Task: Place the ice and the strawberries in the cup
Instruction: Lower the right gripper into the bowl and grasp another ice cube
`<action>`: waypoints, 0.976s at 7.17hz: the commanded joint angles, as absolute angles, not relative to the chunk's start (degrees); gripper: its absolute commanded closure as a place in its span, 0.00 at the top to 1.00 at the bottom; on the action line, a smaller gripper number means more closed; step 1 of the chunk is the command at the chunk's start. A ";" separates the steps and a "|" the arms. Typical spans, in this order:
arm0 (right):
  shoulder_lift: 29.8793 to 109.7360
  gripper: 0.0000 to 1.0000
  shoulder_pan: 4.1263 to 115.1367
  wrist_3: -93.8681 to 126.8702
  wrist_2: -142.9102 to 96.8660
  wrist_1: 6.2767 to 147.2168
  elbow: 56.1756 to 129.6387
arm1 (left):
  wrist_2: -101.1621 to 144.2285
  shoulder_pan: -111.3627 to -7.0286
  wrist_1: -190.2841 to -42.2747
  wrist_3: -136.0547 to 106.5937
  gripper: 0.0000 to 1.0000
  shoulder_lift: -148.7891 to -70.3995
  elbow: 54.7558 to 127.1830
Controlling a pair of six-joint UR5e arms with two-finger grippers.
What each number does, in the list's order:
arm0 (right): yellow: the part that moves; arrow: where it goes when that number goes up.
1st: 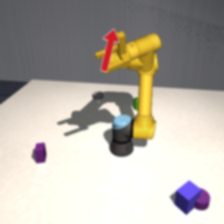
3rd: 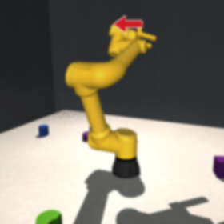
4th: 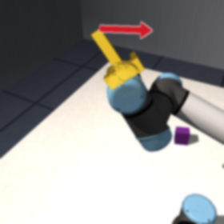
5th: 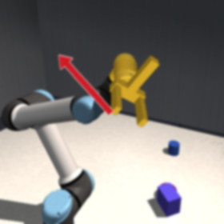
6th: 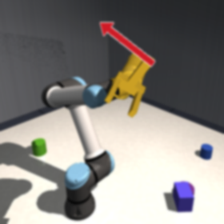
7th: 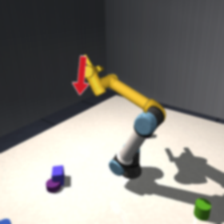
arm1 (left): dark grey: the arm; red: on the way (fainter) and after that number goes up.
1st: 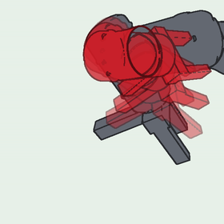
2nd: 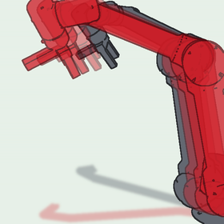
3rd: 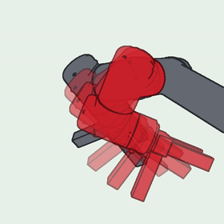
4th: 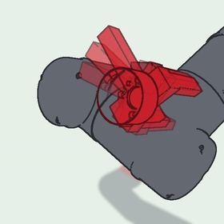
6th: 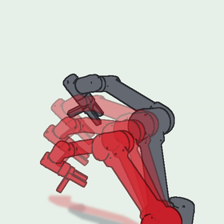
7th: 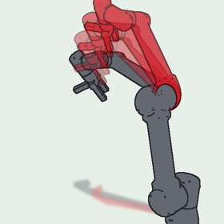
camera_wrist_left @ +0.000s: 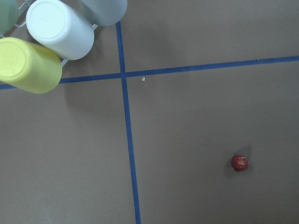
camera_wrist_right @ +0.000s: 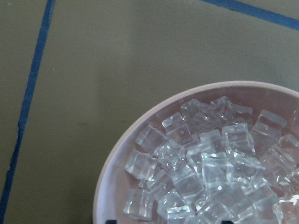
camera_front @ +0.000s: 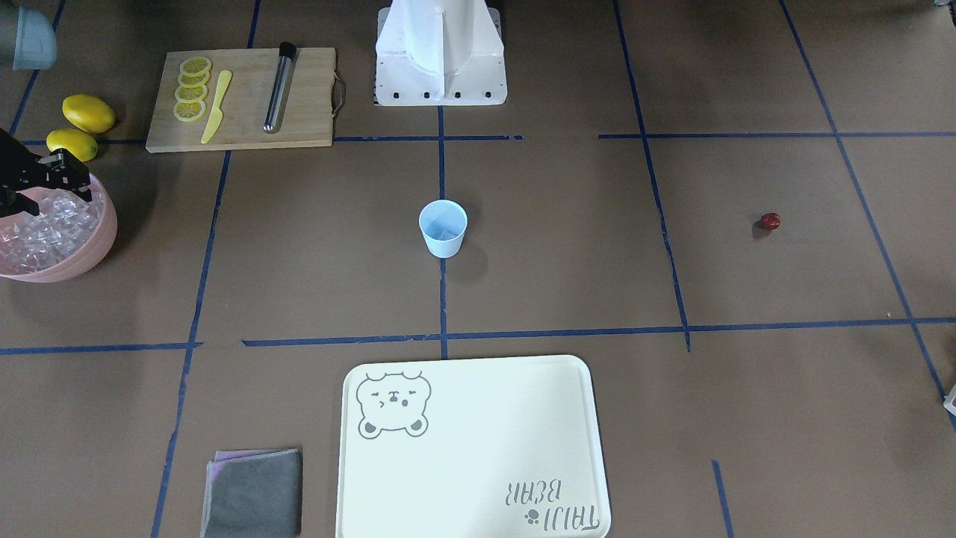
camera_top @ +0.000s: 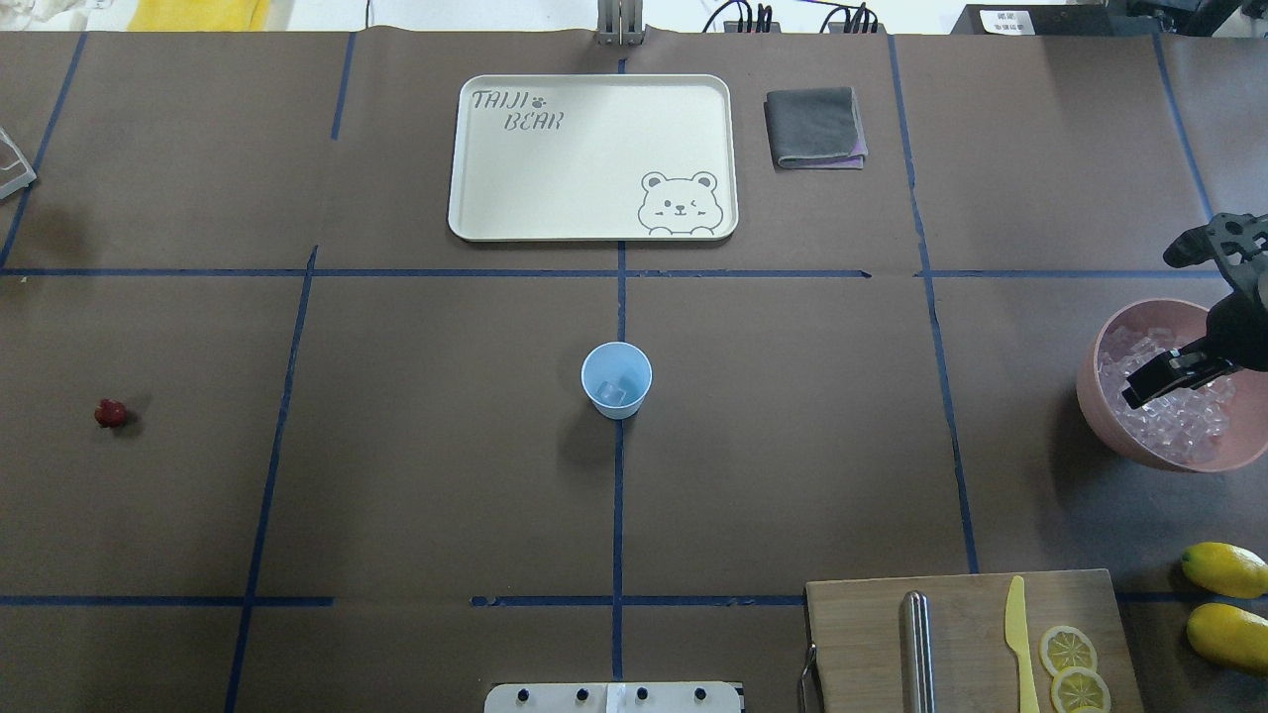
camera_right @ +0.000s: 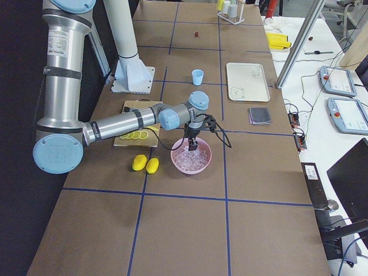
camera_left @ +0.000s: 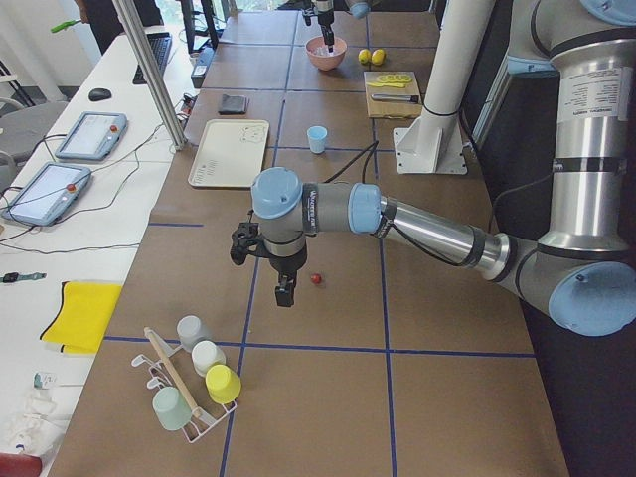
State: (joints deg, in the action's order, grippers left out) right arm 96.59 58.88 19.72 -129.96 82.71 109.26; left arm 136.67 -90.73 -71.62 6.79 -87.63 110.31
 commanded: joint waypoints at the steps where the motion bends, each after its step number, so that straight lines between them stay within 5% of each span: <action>1: 96.59 0.79 58.80 19.42 -129.64 82.71 108.20 | 136.67 -90.70 -71.63 6.77 1.00 -87.63 110.30; 2: 96.68 0.77 58.80 19.42 -129.64 82.79 108.11 | 136.67 -90.70 -71.63 6.77 1.00 -87.71 110.39; 7: 96.59 0.22 58.45 19.51 -129.73 82.71 107.84 | 136.67 -90.70 -71.63 6.77 1.00 -87.63 110.57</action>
State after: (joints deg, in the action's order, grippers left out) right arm 96.60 58.53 19.51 -129.72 82.77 107.87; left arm 136.67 -90.70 -71.63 6.77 -87.65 110.50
